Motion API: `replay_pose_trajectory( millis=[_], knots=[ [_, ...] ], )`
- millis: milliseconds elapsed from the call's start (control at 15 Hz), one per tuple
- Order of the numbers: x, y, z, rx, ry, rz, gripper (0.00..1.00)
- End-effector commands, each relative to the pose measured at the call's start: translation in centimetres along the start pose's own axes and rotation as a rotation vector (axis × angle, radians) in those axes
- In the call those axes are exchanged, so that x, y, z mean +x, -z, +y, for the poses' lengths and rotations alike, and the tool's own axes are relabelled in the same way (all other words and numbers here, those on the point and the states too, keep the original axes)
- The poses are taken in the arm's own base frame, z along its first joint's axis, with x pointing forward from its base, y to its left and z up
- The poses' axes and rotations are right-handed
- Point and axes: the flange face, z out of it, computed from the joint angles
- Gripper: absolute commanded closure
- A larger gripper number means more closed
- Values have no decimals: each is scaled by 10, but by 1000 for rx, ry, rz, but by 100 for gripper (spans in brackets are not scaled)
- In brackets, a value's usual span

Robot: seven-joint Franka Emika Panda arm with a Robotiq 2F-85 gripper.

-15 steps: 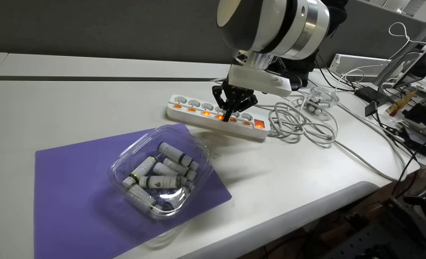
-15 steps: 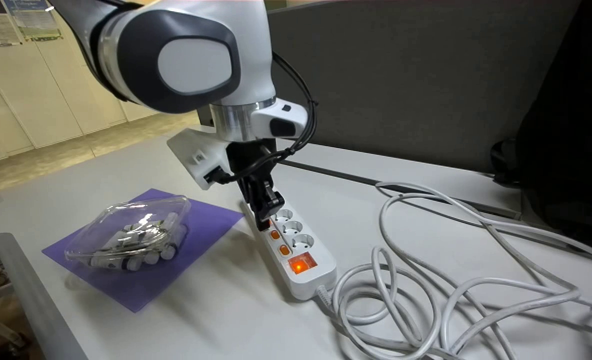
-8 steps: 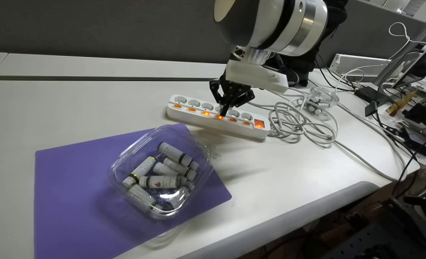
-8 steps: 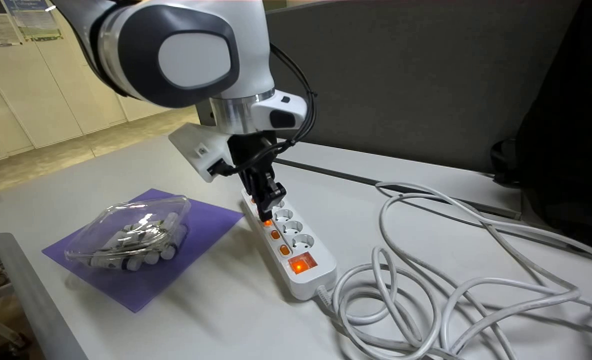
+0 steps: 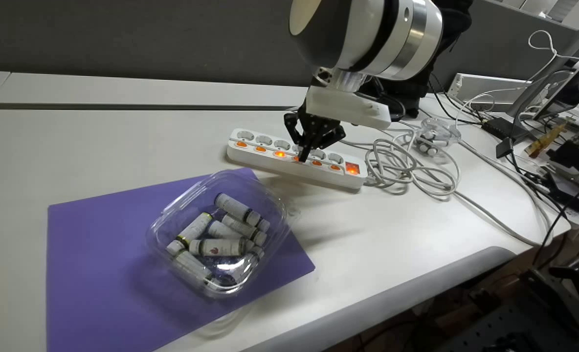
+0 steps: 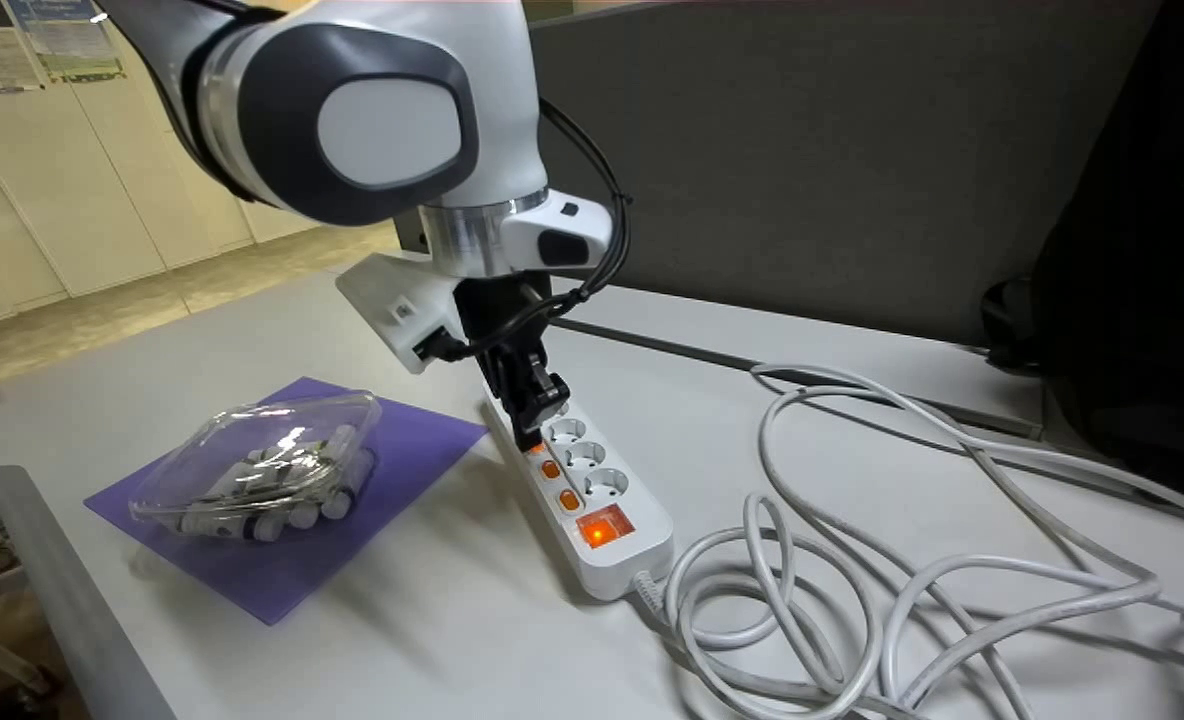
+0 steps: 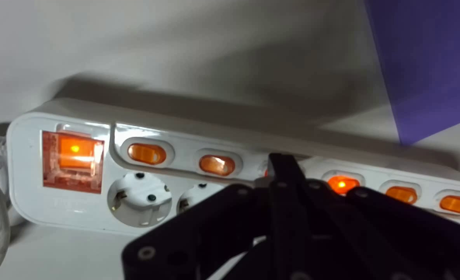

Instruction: Turn off the middle switch on the extension cord

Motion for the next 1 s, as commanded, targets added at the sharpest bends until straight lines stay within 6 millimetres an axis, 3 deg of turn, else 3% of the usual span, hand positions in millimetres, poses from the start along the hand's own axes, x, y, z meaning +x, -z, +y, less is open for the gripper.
replay_pose_trajectory(
  millis=[0, 400, 933],
  knots=[
    [3, -3, 1, 13, -13, 1, 100],
    [6, -9, 9, 69, -63, -45, 100],
    [15, -23, 39, 191, -170, -150, 100]
  ],
)
